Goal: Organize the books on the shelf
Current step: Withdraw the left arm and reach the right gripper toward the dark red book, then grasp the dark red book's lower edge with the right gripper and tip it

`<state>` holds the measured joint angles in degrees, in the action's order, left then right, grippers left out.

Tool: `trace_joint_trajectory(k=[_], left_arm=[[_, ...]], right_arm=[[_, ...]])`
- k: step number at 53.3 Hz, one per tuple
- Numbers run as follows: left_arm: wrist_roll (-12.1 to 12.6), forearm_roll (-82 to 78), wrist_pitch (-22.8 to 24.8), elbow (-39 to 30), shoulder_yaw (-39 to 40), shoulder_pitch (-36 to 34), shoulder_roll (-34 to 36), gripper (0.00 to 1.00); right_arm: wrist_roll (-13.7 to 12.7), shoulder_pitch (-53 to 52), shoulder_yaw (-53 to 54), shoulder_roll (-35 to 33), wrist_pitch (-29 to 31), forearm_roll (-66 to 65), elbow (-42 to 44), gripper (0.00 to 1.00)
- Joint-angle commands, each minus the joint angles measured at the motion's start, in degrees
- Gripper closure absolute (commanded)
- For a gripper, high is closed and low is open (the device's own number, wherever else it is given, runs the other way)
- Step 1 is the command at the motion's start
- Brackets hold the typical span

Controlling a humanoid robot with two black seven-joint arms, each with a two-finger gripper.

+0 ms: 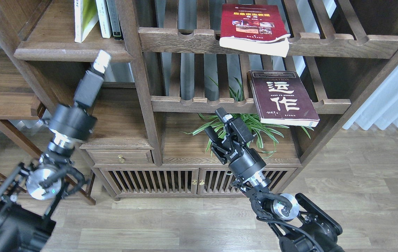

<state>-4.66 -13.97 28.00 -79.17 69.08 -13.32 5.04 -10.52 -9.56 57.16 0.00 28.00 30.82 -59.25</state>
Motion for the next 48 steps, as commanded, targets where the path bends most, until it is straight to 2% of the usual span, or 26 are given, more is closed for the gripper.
trace_joint_trajectory(k=[1, 27, 33, 44, 48], left_arm=[[0.4, -0.1, 0.0, 0.1, -1.0, 2.1, -0.1, 0.05], [0.8, -0.1, 0.0, 2.0, -6.4, 5.5, -0.1, 0.03], [1.5, 0.0, 0.0, 2.1, -6.8, 5.5, -0.1, 0.03], [4.8, 0.4, 0.0, 2.1, -8.1, 5.5, 0.0, 0.03], [5.1, 0.4, 0.0, 2.2, -8.3, 5.5, -0.1, 0.03]], right_arm=[[0.1, 0.0, 1.2, 0.0, 0.0, 0.0, 2.4, 0.02], [0.0, -0.5, 13.5, 0.0, 0.0, 0.3, 5.3, 0.02], [-0.1, -0.4, 13.6, 0.0, -0.1, 1.5, 5.5, 0.02], [-0.1, -1.2, 15.3, -1.1, -5.2, 4.1, 6.5, 0.02], [-0.1, -1.4, 16.0, -1.5, -7.3, 4.1, 6.6, 0.02]])
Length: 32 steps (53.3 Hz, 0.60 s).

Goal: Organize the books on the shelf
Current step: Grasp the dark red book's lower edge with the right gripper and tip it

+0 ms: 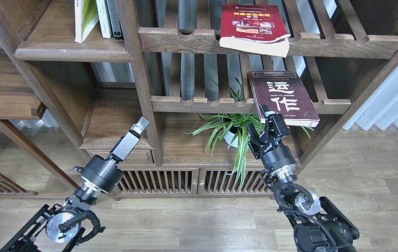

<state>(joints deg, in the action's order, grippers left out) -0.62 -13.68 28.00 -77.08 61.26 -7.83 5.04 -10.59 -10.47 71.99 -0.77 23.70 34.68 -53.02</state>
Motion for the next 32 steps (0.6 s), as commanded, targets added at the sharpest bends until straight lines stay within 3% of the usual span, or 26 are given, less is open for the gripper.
trace_joint_trajectory(k=[1, 12, 32], left_arm=[[1.1, 0.1, 0.0, 0.1, -0.5, 0.0, -0.2, 0.03], [1.2, 0.1, 0.0, 0.1, -0.7, 0.1, -0.1, 0.03], [1.2, 0.1, 0.0, 0.1, -0.6, 0.1, 0.0, 0.03]], right_arm=[[0.0, -0.6, 1.3, -0.9, -3.8, 0.2, 0.5, 0.02], [0.0, -1.7, 2.4, -2.9, -7.9, 0.2, 1.6, 0.02], [0.1, -4.8, 6.5, -3.7, -8.2, 0.2, 6.0, 0.02]])
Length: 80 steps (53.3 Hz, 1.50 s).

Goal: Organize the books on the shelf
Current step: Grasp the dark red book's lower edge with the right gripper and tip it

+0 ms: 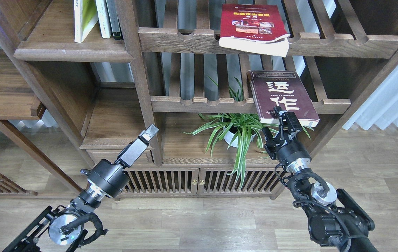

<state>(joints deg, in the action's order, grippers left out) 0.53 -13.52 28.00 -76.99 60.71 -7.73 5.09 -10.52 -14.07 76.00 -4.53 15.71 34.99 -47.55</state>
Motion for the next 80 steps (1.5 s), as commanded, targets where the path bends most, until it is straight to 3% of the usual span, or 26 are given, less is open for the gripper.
trace_joint_trajectory(k=[1, 11, 18, 34, 58, 80], left_arm=[[0.0, 0.0, 0.0, 0.0, -0.1, 0.1, -0.1, 0.03], [0.0, 0.0, 0.0, -0.1, -0.1, 0.1, -0.2, 0.03], [0.0, 0.0, 0.0, -0.1, -0.1, 0.1, -0.3, 0.04], [0.0, 0.0, 0.0, -0.1, -0.1, 0.0, -0.3, 0.04], [0.0, 0.0, 0.0, -0.2, -0.1, 0.1, -0.3, 0.04], [-0.1, 0.0, 0.0, -0.3, 0.0, 0.1, -0.3, 0.04]], right_arm=[[0.1, -1.3, 2.5, 0.0, -0.2, -0.1, 0.5, 0.02], [0.1, -1.8, 2.6, 0.0, -0.6, -0.1, 0.8, 0.04], [1.6, -2.1, 2.7, 0.0, -0.7, -0.1, 1.0, 0.07], [7.6, -2.1, 2.6, 1.2, -0.6, 0.2, 1.0, 0.33], [7.4, -2.1, 2.6, 2.3, 0.1, 1.4, 0.4, 0.54], [7.4, -2.8, 2.4, 3.3, 0.7, 1.4, 0.5, 0.59]])
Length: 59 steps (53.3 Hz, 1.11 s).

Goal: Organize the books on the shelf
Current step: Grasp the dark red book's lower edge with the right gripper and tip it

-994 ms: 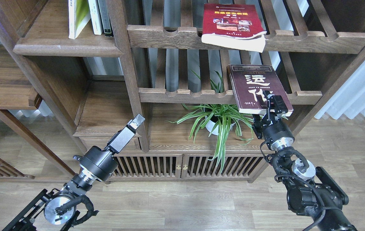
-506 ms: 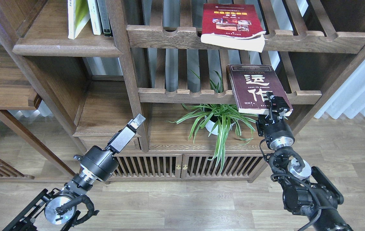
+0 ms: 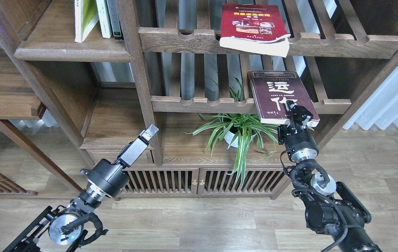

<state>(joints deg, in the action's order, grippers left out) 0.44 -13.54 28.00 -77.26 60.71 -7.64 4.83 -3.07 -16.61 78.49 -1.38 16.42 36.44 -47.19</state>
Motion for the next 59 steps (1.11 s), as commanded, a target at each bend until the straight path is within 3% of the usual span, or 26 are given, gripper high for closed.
trace_joint_trajectory(k=[1, 18, 28, 30, 34, 49, 59], left_arm=[[0.0, 0.0, 0.0, 0.0, 0.0, 0.0, 0.0, 0.04], [0.0, 0.0, 0.0, -0.1, 0.1, 0.0, 0.0, 0.05], [0.0, 0.0, 0.0, 0.0, 0.1, 0.0, 0.0, 0.05], [0.0, 0.0, 0.0, 0.0, 0.1, 0.2, 0.0, 0.05], [-0.2, 0.0, 0.0, 0.0, 0.2, 0.5, 0.0, 0.05], [-0.8, 1.7, 0.0, 2.3, 0.8, 1.3, 0.0, 0.02], [-0.7, 7.4, 0.0, 3.0, 0.7, 1.6, -0.1, 0.02]], right_arm=[[0.0, -0.3, -0.1, 0.2, 0.0, -0.1, 0.2, 0.59], [0.0, -0.9, -0.1, 0.2, 0.0, -0.2, 0.4, 0.61], [0.0, -0.8, 0.0, 0.2, 0.9, -0.1, 0.4, 0.75], [-0.1, -0.7, 0.1, 0.3, 3.6, -0.1, 0.4, 0.86], [-0.1, -0.7, 0.1, 0.4, 5.5, 0.1, 0.5, 0.93], [-0.4, -0.3, 0.0, 0.4, 9.9, 0.7, -0.5, 0.94], [-2.5, 2.7, -0.4, 0.3, 11.6, 2.4, -4.9, 0.96]])
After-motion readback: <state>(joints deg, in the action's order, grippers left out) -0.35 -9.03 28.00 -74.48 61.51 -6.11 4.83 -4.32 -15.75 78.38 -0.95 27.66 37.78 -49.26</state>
